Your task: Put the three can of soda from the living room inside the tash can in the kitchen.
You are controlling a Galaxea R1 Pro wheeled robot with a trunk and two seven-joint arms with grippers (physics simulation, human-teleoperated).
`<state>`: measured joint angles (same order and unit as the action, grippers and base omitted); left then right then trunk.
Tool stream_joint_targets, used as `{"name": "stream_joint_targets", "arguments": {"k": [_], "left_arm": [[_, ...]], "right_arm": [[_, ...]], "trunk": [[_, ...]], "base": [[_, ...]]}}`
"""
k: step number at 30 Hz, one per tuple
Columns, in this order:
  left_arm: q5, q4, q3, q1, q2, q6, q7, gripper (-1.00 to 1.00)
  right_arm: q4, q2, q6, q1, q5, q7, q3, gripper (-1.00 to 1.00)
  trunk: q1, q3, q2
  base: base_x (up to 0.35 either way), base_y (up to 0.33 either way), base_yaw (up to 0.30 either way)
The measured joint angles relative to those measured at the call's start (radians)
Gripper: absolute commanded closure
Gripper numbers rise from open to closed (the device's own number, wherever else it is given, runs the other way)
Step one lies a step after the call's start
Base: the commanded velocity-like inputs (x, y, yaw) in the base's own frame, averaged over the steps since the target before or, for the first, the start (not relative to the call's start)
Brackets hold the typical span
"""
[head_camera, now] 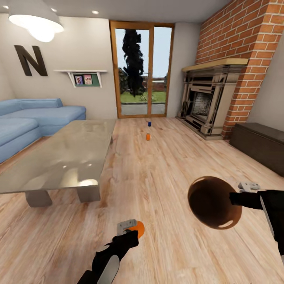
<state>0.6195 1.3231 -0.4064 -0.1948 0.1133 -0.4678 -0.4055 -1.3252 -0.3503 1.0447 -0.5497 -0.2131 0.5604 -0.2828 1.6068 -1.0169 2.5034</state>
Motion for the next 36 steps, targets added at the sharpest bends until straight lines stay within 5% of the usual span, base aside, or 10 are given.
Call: {"name": "stream_joint_targets", "arguments": {"k": [3, 10, 17, 22, 26, 30, 36], "left_arm": [[0.001, 0.019, 0.002, -0.004, 0.002, -0.007, -0.016, 1.00], [0.026, 0.048, 0.015, -0.119, 0.003, -0.140, -0.092, 1.00], [0.045, 0.059, 0.062, -0.054, -0.010, -0.056, -0.122, 1.00], [0.041, 0.057, 0.067, -0.039, -0.013, -0.003, -0.125, 1.00], [0.041, 0.045, 0.102, -0.037, -0.017, 0.004, -0.125, 1.00], [0.042, 0.036, 0.118, -0.037, -0.018, 0.005, -0.125, 1.00], [0.043, 0.028, 0.122, -0.036, -0.019, 0.006, -0.124, 1.00]], "right_arm": [[-0.015, 0.001, -0.002, 0.003, -0.010, 0.000, 0.012, 1.00], [-0.020, 0.010, -0.001, 0.006, -0.013, 0.000, 0.034, 1.00], [-0.024, 0.026, 0.002, 0.047, 0.005, 0.016, 0.131, 1.00], [-0.030, 0.041, -0.005, 0.064, -0.025, 0.037, 0.140, 1.00], [-0.029, 0.061, 0.002, 0.068, 0.000, 0.041, 0.142, 1.00], [-0.028, 0.064, -0.006, 0.068, -0.037, 0.038, 0.142, 1.00], [-0.021, 0.074, -0.001, 0.067, -0.020, 0.034, 0.143, 1.00]], "trunk": [[0.000, 0.000, 0.000], [0.000, 0.000, 0.000], [0.000, 0.000, 0.000], [0.000, 0.000, 0.000], [0.000, 0.000, 0.000], [0.000, 0.000, 0.000], [0.000, 0.000, 0.000]], "base": [[0.130, -0.299, -0.293], [0.139, -0.291, -0.293], [0.129, -0.289, -0.292], [0.163, -0.271, -0.111], [0.278, -0.172, -0.009], [0.325, -0.065, -0.002], [0.346, -0.006, 0.000]]}}
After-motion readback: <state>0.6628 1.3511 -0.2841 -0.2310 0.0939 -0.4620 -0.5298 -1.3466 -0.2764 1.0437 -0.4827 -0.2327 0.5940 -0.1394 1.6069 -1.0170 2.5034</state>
